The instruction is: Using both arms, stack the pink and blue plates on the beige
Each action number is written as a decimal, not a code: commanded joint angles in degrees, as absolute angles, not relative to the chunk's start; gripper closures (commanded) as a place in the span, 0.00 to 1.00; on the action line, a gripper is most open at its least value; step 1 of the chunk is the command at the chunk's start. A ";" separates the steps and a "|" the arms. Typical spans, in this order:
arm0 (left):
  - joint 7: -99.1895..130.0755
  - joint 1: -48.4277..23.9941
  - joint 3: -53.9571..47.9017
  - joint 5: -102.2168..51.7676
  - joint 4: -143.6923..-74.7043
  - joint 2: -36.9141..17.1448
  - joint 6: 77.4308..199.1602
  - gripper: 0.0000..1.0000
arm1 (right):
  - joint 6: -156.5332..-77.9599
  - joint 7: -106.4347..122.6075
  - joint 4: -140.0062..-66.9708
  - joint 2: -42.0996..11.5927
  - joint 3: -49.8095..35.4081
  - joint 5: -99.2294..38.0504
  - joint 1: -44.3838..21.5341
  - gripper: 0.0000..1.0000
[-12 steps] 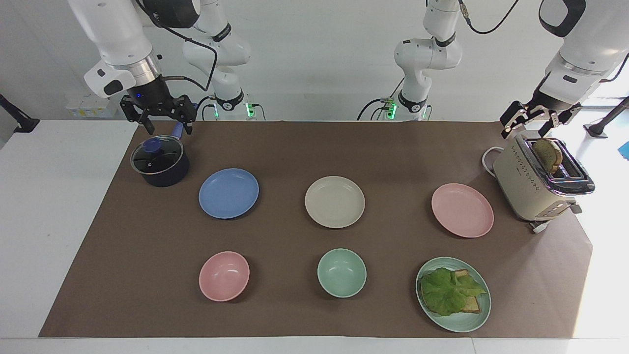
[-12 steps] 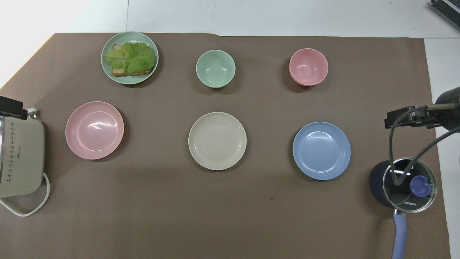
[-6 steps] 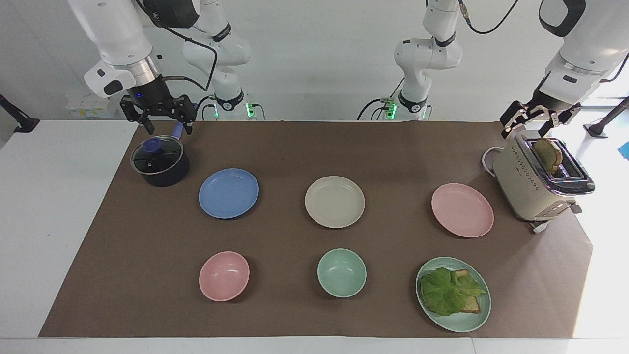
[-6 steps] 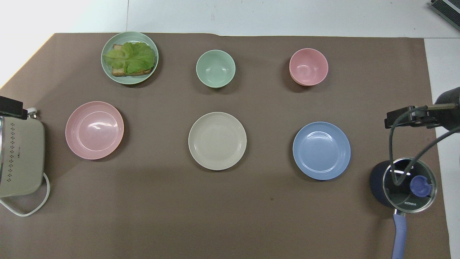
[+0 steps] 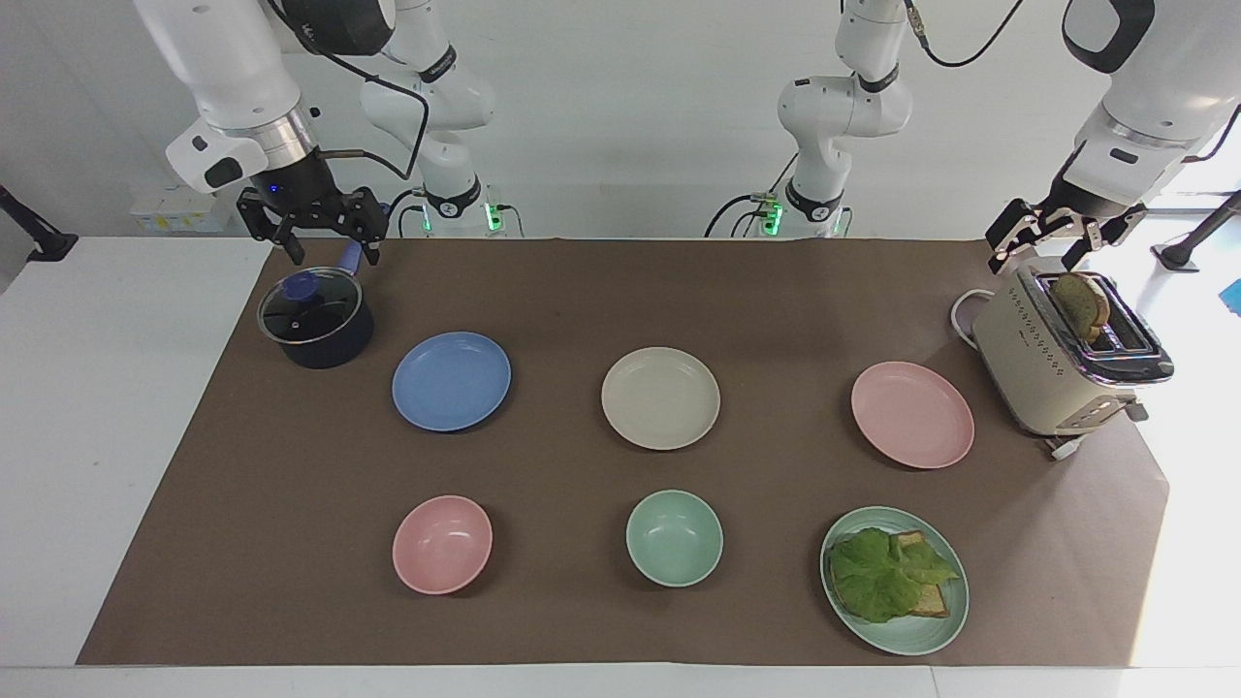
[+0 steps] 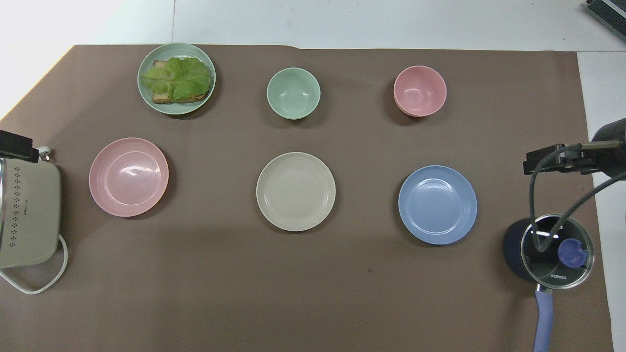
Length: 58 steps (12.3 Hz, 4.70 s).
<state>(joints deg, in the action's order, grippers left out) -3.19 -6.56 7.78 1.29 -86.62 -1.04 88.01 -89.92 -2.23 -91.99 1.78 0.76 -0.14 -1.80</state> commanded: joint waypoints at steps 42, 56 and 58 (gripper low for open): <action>0.53 -1.05 8.00 1.76 -112.88 -11.78 115.89 1.00 | -90.00 -2.99 -93.52 3.08 0.97 -1.41 -0.79 0.00; 25.19 -21.68 0.88 -12.47 -106.50 -8.35 104.98 1.00 | -89.91 -2.81 -93.87 3.34 0.97 -1.41 -0.70 0.00; 27.24 -25.38 0.88 -13.09 -110.55 -8.87 113.16 1.00 | -89.91 -2.81 -93.87 3.34 0.97 -1.41 -0.70 0.00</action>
